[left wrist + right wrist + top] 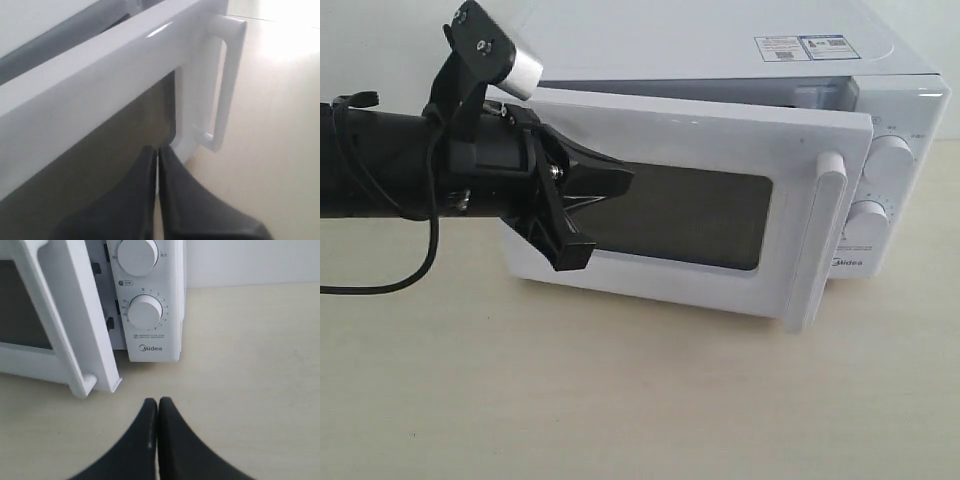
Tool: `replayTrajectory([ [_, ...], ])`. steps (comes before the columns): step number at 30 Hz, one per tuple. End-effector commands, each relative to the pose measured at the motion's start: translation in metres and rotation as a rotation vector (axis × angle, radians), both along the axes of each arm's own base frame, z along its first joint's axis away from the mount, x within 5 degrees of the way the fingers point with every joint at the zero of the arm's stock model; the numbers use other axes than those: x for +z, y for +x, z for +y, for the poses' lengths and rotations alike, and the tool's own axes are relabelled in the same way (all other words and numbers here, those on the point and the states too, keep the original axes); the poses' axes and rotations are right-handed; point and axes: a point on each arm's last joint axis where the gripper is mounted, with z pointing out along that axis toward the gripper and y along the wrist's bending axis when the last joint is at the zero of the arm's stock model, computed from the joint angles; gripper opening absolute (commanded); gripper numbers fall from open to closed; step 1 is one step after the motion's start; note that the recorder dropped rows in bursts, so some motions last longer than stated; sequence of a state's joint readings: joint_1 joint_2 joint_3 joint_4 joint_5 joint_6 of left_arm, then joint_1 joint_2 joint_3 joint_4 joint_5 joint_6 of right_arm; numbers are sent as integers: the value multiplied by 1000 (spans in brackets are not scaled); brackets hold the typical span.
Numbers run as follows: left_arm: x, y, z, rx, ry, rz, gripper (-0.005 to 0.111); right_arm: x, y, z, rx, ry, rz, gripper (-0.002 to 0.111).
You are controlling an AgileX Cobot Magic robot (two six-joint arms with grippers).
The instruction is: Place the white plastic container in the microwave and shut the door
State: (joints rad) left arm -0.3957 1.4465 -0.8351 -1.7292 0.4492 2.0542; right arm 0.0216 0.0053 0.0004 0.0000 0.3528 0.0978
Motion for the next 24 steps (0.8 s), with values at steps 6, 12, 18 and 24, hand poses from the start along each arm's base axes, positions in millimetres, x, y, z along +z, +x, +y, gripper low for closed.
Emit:
replayTrajectory([
  [6,34,-19,4,26,-119,-8,4,1,0,0,-3,-10,-10,0],
  [12,69,-52,17,5,-145,-67,4,1,0,0,-3,-10,-10,0],
  [18,93,-82,32,17,-132,-114,4,11,2,0,-2,-9,-130,0],
  [24,110,-110,47,58,-149,-131,4,33,3,0,-3,16,-366,0],
])
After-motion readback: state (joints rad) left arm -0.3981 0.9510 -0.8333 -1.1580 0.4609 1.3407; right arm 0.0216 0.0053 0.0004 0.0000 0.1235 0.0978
